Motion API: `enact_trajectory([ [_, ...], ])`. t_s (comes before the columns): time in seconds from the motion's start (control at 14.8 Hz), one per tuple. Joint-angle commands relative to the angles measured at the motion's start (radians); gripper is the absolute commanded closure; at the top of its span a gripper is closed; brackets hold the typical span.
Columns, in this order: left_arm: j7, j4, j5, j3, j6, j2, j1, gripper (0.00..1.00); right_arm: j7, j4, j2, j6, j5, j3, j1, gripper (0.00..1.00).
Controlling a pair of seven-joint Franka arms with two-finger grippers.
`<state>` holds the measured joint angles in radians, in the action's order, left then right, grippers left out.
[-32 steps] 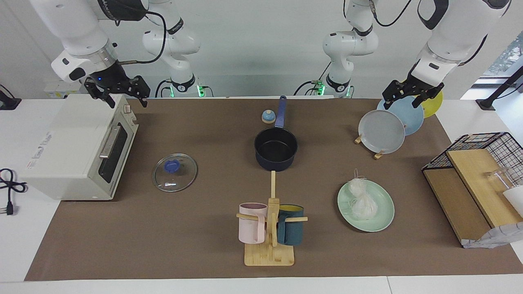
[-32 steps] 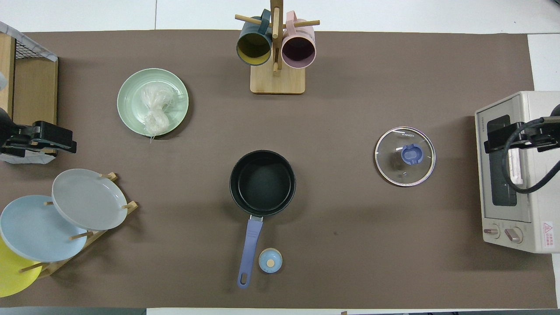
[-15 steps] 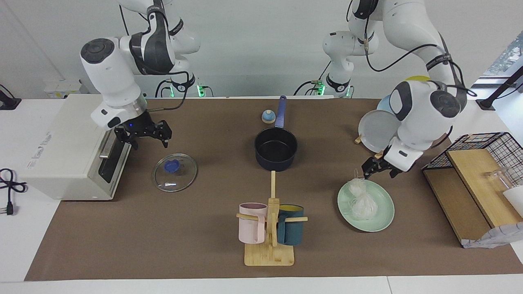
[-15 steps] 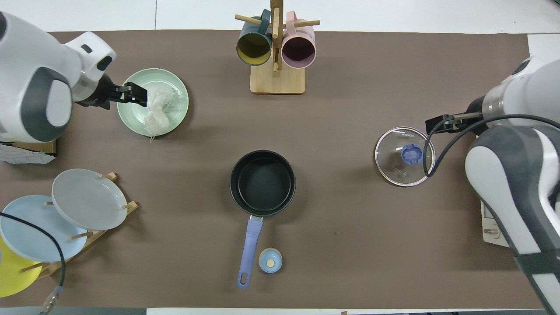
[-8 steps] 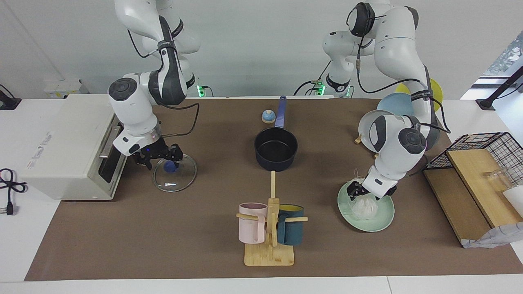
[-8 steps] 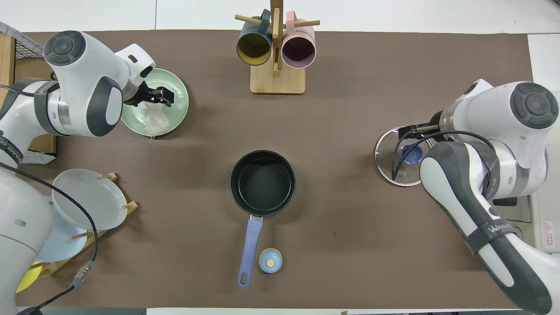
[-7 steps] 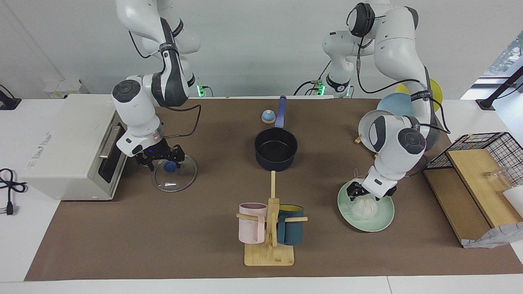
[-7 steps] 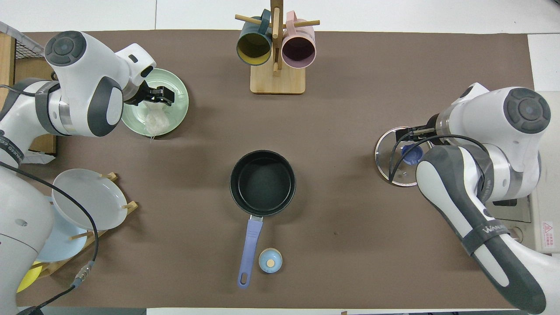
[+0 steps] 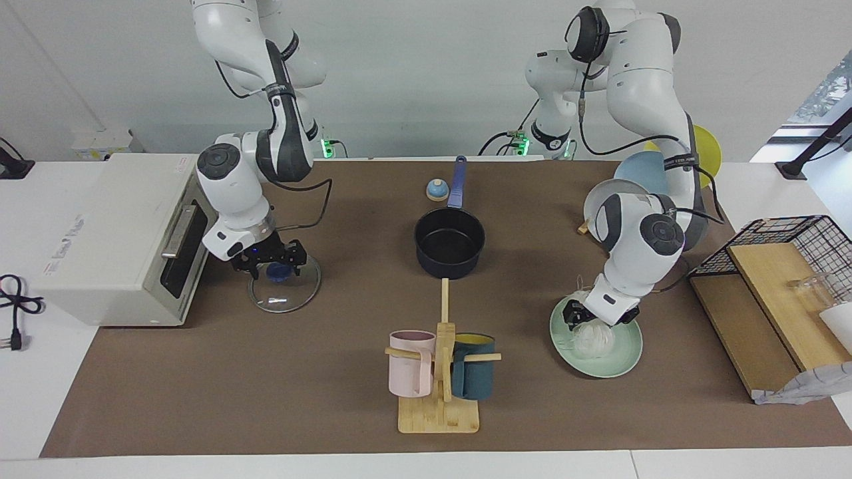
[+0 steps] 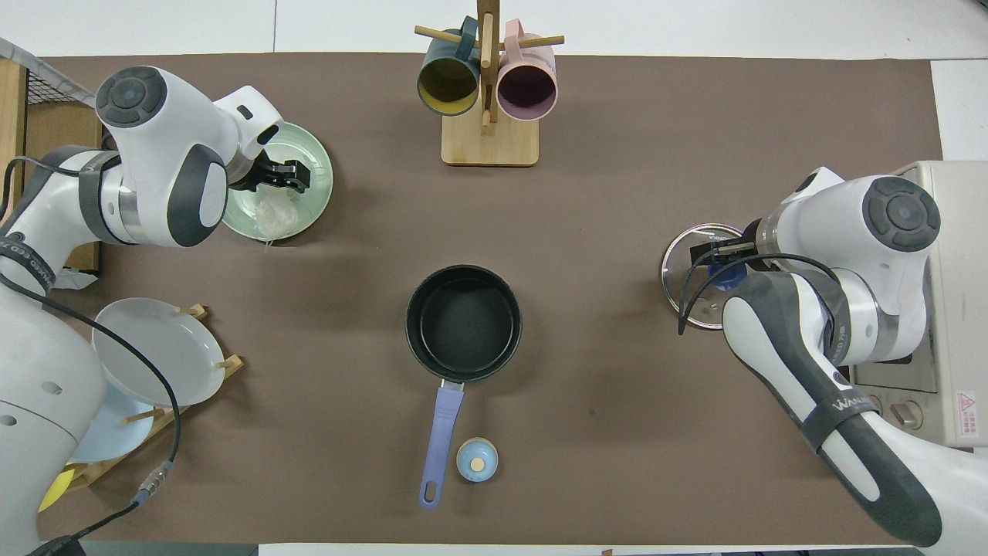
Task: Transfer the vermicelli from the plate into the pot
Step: 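Grasp the white vermicelli with the left gripper and lift it off the plate, then carry the vermicelli with the left gripper over the black saucepan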
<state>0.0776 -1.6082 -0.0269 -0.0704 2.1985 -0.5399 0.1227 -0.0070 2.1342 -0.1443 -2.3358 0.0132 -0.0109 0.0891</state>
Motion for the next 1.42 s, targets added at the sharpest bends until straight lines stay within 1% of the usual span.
enact_trajectory([
  [0.0, -0.016, 0.000, -0.028, 0.008, 0.006, 0.005, 0.003, 1.00, 0.005, 0.033, 0.009, -0.030, 0.008, 0.006, -0.002, 0.00],
  [0.2, -0.041, 0.020, -0.022, 0.006, -0.005, 0.005, -0.008, 1.00, 0.005, 0.065, 0.017, -0.068, 0.008, 0.006, 0.012, 0.00],
  [0.41, -0.036, 0.065, -0.011, 0.006, -0.077, 0.018, -0.008, 1.00, -0.014, 0.061, -0.015, -0.080, 0.007, 0.006, 0.012, 0.00],
  [0.47, -0.035, 0.071, 0.019, 0.008, -0.107, 0.038, -0.008, 1.00, -0.024, 0.059, -0.017, -0.080, 0.007, 0.006, 0.014, 0.00],
  [0.54, -0.033, 0.088, 0.071, 0.014, -0.162, 0.079, -0.008, 1.00, -0.034, 0.056, -0.018, -0.079, 0.007, 0.006, 0.014, 0.00],
  [0.68, -0.024, 0.125, 0.140, 0.017, -0.297, 0.139, -0.008, 1.00, -0.076, 0.056, -0.018, -0.080, 0.007, 0.005, 0.008, 0.00],
  [0.81, 0.057, 0.158, 0.168, 0.012, -0.420, 0.202, -0.003, 1.00, -0.077, 0.055, -0.018, -0.077, 0.007, 0.005, 0.008, 0.00],
  [0.88, 0.115, 0.160, 0.176, 0.006, -0.463, 0.245, 0.005, 1.00, -0.079, 0.055, -0.018, -0.076, 0.007, 0.006, 0.008, 0.02],
  [0.95, 0.170, 0.157, 0.200, 0.003, -0.497, 0.288, 0.009, 1.00, -0.079, 0.052, -0.018, -0.074, 0.007, 0.005, 0.008, 0.06],
  [1.01, 0.242, 0.149, 0.228, -0.009, -0.546, 0.332, 0.032, 1.00, -0.080, 0.052, -0.020, -0.073, 0.005, 0.005, 0.006, 0.10],
  [1.15, 0.353, 0.131, 0.232, -0.015, -0.617, 0.394, 0.107, 1.00, -0.080, 0.050, -0.020, -0.069, 0.007, 0.005, 0.004, 0.18],
  [1.28, 0.454, 0.100, 0.237, -0.017, -0.617, 0.414, 0.199, 1.00, -0.080, 0.041, -0.021, -0.062, 0.007, 0.005, 0.000, 0.27],
  [1.35, 0.482, 0.041, 0.237, -0.017, -0.603, 0.451, 0.245, 1.00, -0.080, 0.038, -0.021, -0.057, 0.005, 0.005, 0.000, 0.28],
])
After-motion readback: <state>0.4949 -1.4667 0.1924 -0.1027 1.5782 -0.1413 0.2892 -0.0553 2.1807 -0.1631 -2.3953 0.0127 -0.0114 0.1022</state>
